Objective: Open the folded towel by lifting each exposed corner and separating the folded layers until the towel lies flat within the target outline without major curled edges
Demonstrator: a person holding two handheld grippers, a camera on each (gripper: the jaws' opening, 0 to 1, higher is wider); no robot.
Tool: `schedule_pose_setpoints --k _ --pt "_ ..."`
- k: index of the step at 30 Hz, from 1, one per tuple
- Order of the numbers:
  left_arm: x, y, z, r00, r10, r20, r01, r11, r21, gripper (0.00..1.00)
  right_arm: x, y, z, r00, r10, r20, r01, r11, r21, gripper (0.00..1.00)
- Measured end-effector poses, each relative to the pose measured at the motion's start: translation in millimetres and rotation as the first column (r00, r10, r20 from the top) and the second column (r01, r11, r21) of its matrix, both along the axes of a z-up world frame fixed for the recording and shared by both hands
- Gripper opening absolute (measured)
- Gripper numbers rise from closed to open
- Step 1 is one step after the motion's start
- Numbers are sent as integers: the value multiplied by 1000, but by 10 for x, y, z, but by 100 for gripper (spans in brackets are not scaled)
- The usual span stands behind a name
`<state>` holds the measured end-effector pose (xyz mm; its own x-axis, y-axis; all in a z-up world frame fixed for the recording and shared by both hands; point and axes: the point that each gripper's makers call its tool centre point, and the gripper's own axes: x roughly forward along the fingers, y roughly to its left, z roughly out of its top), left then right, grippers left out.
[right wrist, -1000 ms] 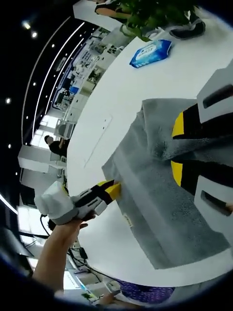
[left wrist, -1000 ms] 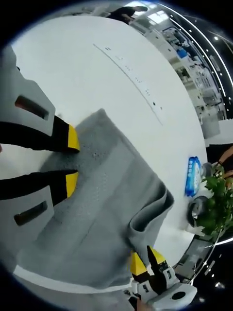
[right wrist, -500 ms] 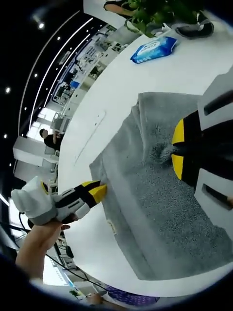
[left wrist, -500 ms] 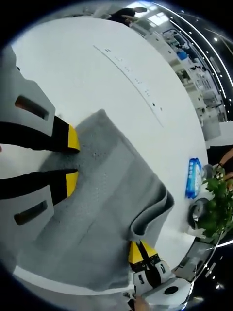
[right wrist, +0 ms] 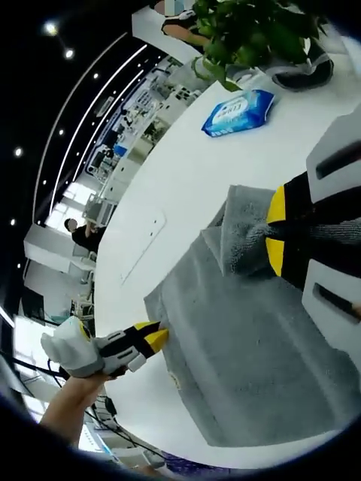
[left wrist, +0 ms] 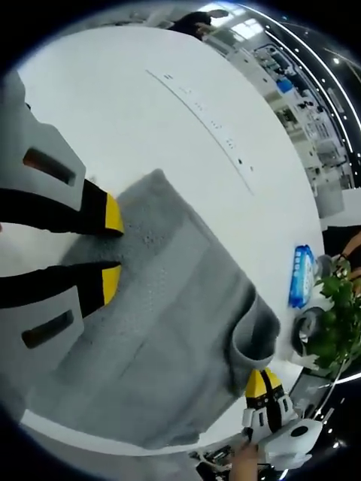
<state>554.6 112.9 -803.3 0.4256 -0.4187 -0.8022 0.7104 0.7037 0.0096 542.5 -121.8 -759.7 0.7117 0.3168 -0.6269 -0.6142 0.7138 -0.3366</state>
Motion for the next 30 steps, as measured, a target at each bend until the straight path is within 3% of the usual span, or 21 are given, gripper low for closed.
schedule_pose_setpoints --k 12,26,30 --pt "2 -1 3 1000 7 1 -7 1000 -9 13 240 -536 11 995 -87 39 88 996 -25 0" --pt "-3 5 10 999 31 28 -30 999 -37 12 548 -672 -222 989 -138 58 141 989 -52 2" --pt "1 7 10 999 30 23 -29 999 -45 13 566 -725 -207 984 -171 60 173 985 -30 5"
